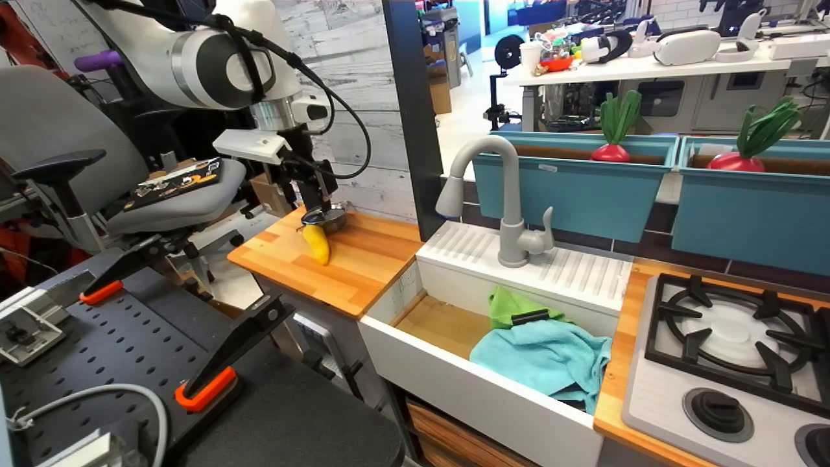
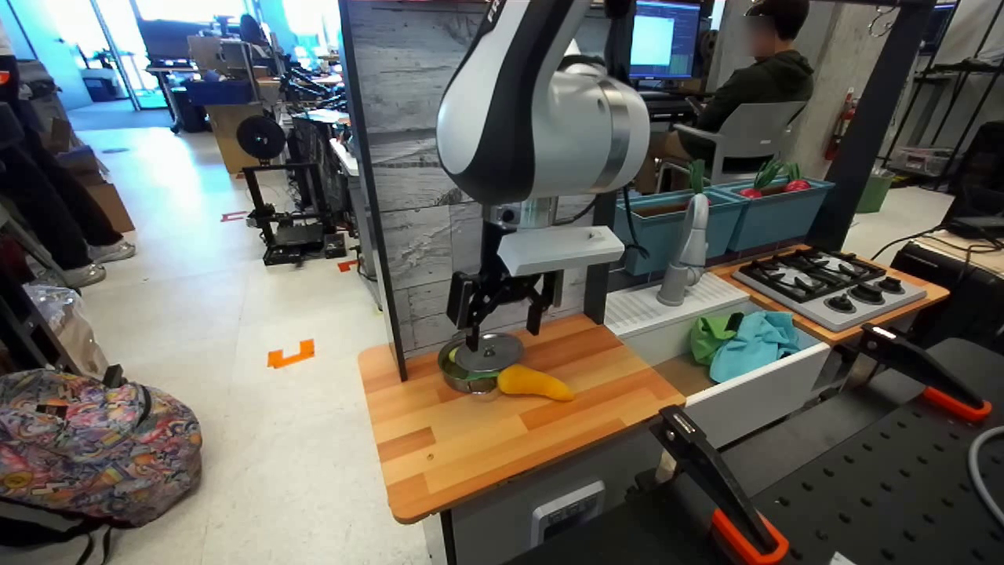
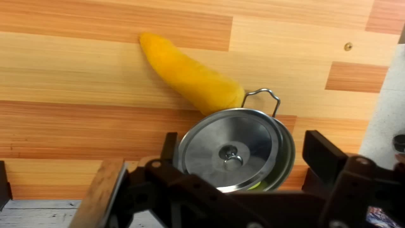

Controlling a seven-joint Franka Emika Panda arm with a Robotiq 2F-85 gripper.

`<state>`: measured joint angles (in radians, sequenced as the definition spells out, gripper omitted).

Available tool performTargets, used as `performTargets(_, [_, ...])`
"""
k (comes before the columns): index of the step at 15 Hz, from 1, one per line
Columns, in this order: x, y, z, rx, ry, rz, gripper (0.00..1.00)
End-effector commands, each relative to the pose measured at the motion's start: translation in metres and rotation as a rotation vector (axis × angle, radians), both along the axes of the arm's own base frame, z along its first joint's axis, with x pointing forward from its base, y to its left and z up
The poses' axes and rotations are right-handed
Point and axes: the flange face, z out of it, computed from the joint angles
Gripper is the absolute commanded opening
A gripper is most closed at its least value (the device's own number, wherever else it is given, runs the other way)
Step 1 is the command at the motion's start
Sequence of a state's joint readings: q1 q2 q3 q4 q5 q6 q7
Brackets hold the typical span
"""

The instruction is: Cover the silver pot

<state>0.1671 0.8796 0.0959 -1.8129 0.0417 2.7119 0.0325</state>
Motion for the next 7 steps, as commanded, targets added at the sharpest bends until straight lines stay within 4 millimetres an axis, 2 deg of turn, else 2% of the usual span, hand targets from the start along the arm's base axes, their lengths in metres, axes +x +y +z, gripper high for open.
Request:
performTargets(1, [-0.03, -0.012, 0.028, 0.009, -0.007, 0.026, 1.0])
performTargets(2, [-0.012, -0.004, 0.011, 0.001, -0.001, 0.008, 1.0])
performTargets(4, [-0.021, -0.009, 0.019, -0.002, 0.006, 0.012, 1.0])
performTargets(7, [-0.025, -0.01, 0.021, -0.003, 0.009, 0.014, 1.0])
